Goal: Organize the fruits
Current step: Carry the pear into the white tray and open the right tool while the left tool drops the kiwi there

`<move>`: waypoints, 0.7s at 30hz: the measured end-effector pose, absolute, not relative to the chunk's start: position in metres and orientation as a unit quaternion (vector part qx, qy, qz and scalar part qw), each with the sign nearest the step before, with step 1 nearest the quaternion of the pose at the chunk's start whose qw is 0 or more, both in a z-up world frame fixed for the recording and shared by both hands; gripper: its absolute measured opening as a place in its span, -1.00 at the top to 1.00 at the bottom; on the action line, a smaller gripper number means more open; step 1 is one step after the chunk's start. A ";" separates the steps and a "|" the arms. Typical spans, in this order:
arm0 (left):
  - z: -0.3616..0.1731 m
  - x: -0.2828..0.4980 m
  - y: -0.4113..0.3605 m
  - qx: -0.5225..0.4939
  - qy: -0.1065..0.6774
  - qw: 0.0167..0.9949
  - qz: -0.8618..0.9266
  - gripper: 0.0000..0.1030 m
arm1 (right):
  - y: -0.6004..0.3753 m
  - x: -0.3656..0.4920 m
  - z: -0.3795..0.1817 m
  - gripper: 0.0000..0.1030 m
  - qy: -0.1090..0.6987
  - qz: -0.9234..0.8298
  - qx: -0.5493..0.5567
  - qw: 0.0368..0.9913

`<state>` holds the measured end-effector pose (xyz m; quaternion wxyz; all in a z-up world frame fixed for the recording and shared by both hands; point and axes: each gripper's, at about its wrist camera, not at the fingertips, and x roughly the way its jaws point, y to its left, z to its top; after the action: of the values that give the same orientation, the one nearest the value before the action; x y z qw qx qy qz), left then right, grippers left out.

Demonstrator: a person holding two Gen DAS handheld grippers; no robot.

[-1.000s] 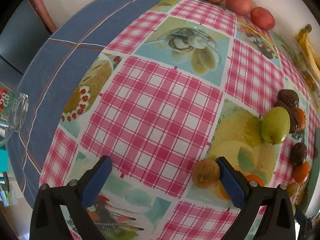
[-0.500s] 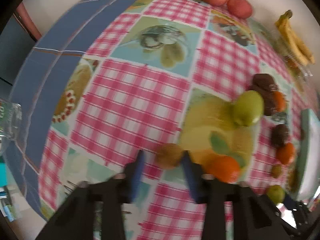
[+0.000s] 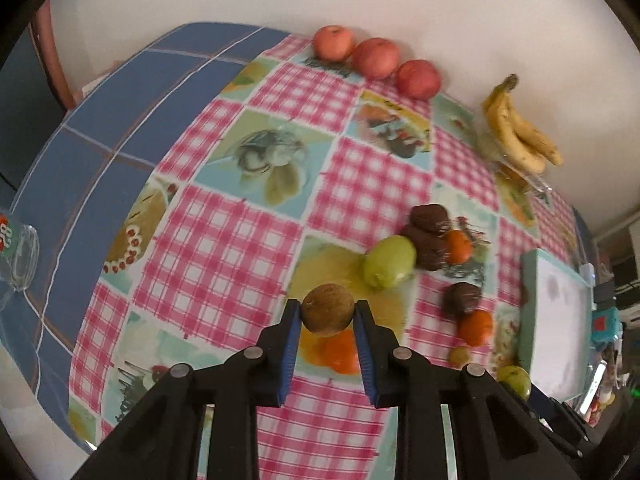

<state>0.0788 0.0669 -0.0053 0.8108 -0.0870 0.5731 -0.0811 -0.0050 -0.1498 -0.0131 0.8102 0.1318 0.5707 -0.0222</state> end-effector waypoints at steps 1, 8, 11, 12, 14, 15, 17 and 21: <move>-0.003 0.075 0.063 -0.085 0.572 0.811 -0.084 0.45 | -0.155 -0.006 -0.013 0.10 0.571 -0.025 0.136 0.809; 0.004 0.065 0.023 -0.071 0.572 0.808 -0.125 0.45 | -0.204 -0.006 -0.017 0.09 0.556 -0.084 0.157 0.812; 0.005 0.057 -0.001 -0.059 0.574 0.803 -0.147 0.45 | -0.232 -0.009 -0.020 0.09 0.554 -0.113 0.163 0.808; 0.004 0.054 -0.011 -0.056 0.577 0.799 -0.159 0.45 | -0.246 -0.013 -0.022 0.09 0.552 -0.125 0.172 0.806; 0.001 0.046 -0.033 -0.047 0.582 0.791 -0.182 0.45 | -0.270 -0.019 -0.025 0.09 0.549 -0.145 0.194 0.800; 0.000 0.042 -0.045 -0.041 0.584 0.787 -0.194 0.45 | -0.285 -0.024 -0.027 0.09 0.547 -0.157 0.207 0.796; -0.001 0.033 -0.070 -0.026 0.585 0.780 -0.219 0.45 | -0.307 -0.032 -0.027 0.09 0.540 -0.178 0.222 0.792; -0.003 0.017 -0.120 -0.001 0.579 0.769 -0.270 0.45 | -0.346 -0.050 -0.019 0.09 0.515 -0.222 0.230 0.795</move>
<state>0.0170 -0.1197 -0.0026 0.7694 -0.0009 0.5790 -0.2698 -0.0495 -0.3464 -0.0188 0.7954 0.2303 0.5147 -0.2222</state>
